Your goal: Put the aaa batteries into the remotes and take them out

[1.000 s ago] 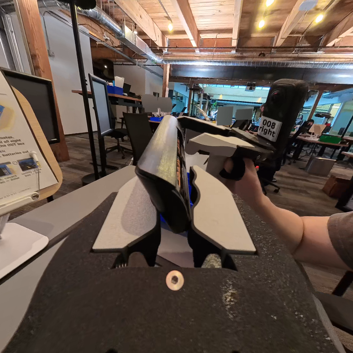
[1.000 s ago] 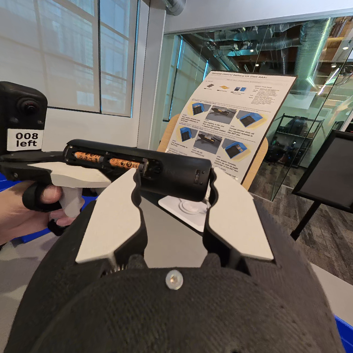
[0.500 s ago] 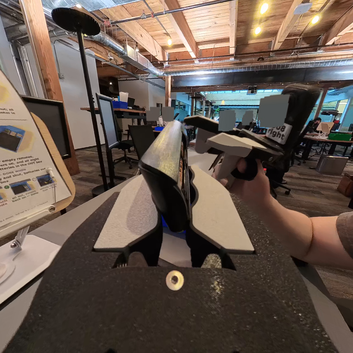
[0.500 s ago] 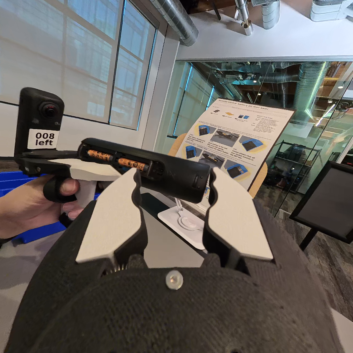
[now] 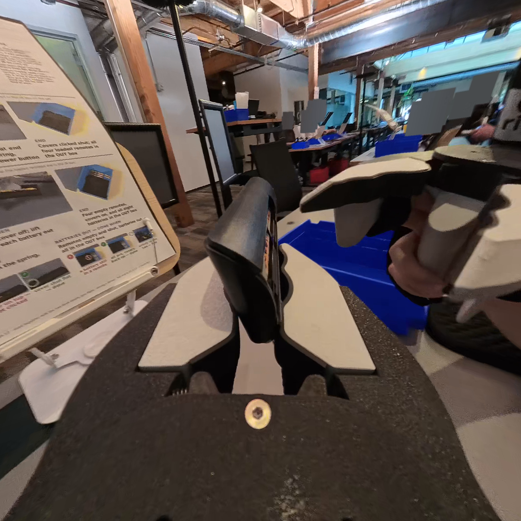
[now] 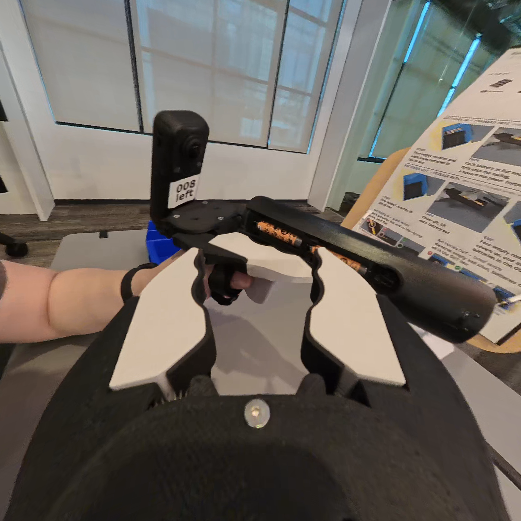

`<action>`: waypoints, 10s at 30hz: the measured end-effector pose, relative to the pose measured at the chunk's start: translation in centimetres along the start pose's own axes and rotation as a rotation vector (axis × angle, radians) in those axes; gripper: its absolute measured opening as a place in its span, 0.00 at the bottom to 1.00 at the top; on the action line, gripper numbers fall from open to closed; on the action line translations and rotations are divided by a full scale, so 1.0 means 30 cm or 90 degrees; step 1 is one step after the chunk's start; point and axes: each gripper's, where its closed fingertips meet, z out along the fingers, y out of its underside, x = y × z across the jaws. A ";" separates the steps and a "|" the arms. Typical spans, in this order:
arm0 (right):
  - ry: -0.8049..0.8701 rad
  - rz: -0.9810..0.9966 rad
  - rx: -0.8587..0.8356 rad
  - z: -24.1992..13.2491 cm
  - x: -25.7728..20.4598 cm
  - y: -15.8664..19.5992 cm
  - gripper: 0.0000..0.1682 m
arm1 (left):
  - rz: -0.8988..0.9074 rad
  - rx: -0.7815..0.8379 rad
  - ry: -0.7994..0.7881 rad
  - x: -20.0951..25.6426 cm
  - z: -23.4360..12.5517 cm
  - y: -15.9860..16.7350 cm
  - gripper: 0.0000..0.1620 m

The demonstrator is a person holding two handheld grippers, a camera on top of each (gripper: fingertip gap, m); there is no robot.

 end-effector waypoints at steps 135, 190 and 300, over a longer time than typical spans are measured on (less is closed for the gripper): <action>-0.030 -0.443 -0.201 -0.105 0.009 0.105 0.03 | -0.149 -0.235 0.293 0.276 -0.005 0.111 0.16; -0.294 0.388 0.109 -0.049 0.096 0.030 0.39 | -0.287 0.133 0.256 0.050 -0.057 -0.119 0.13; -0.100 0.146 0.066 -0.191 0.230 -0.066 0.34 | 0.134 0.034 0.179 0.098 -0.089 -0.118 0.19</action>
